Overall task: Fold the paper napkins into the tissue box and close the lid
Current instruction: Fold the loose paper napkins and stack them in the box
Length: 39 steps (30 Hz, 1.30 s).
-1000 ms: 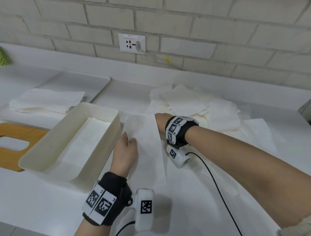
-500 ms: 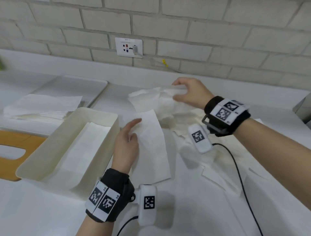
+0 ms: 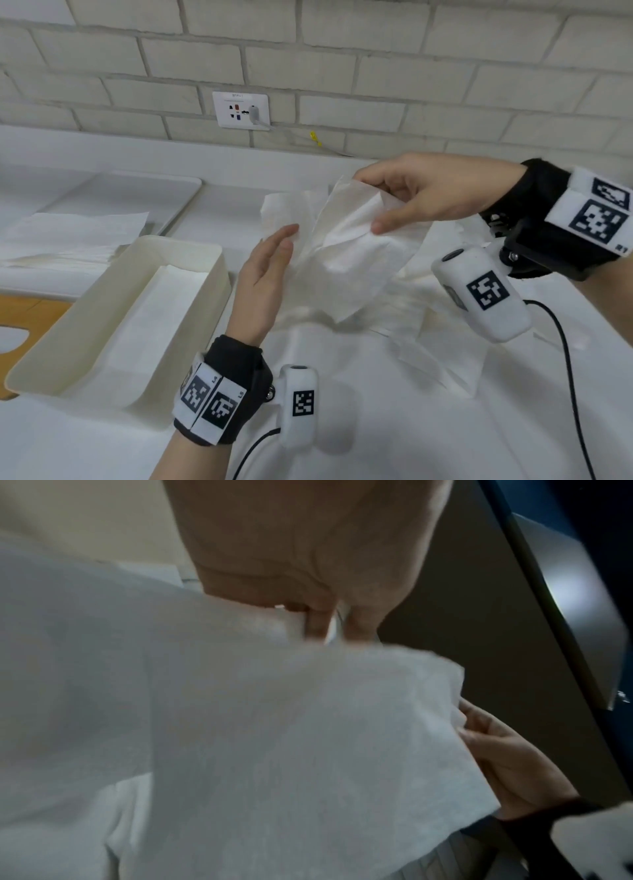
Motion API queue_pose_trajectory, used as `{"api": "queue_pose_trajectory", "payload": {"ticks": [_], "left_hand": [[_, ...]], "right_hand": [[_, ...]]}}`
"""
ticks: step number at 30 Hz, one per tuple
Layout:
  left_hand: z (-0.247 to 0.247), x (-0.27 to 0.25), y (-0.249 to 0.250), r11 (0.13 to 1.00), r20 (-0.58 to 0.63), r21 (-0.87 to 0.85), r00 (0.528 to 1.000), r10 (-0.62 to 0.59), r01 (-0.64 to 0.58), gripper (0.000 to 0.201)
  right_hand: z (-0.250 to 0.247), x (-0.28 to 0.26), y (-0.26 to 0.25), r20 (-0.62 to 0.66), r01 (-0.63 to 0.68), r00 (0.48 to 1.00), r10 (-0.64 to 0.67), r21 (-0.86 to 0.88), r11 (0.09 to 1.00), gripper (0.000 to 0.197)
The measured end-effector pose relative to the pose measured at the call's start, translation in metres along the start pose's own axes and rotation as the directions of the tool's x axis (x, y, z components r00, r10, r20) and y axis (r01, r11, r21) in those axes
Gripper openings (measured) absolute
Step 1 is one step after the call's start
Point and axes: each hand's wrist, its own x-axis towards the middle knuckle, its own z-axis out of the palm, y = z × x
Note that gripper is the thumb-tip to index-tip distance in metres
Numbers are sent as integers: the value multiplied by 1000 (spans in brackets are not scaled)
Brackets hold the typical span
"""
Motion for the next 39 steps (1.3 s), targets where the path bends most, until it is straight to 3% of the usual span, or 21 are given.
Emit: {"api": "queue_pose_trajectory", "payload": {"ticks": [3,6,8,10,13,17,20,26,29,31,37,39], "left_hand": [[3,-5,7,989,161,-84,978,131,-119,43],[5,-9,14,976,268,-170,947,178,-136,43],[6,-11,15,984,258,-139,956,141,-108,31],[8,-11,17,995,218,-82,973,77,-60,3],[10,-12,12,996,201,-79,979,43,-28,34],[9,-11,13,999,208,-49,978,1,10,33],[10,-8,13,995,176,-82,983,-44,59,35],[8,-4,8,997,170,-66,985,-21,33,57],[10,-4,8,998,195,-55,981,-4,15,39],[12,-4,12,998,199,-66,980,14,-1,27],[17,-6,12,988,170,19,974,151,-156,43],[18,-7,10,975,156,55,967,204,-214,44]], "right_hand": [[2,4,2,10,1,1000,-2,80,997,25],[5,10,8,-46,-12,999,19,147,989,27],[7,13,12,-78,-19,996,35,206,978,30],[9,14,14,-60,2,998,16,291,957,36],[13,11,10,22,50,998,-60,310,949,46],[17,11,7,83,117,988,-129,142,983,61],[16,14,10,17,107,994,-111,162,981,77],[20,19,8,-211,209,961,-178,132,969,41],[23,23,10,-272,193,946,-175,42,980,27],[26,25,12,-315,150,940,-133,30,988,24],[37,33,19,-390,148,914,-115,57,987,8],[40,35,22,-360,122,926,-118,-11,992,14]]}}
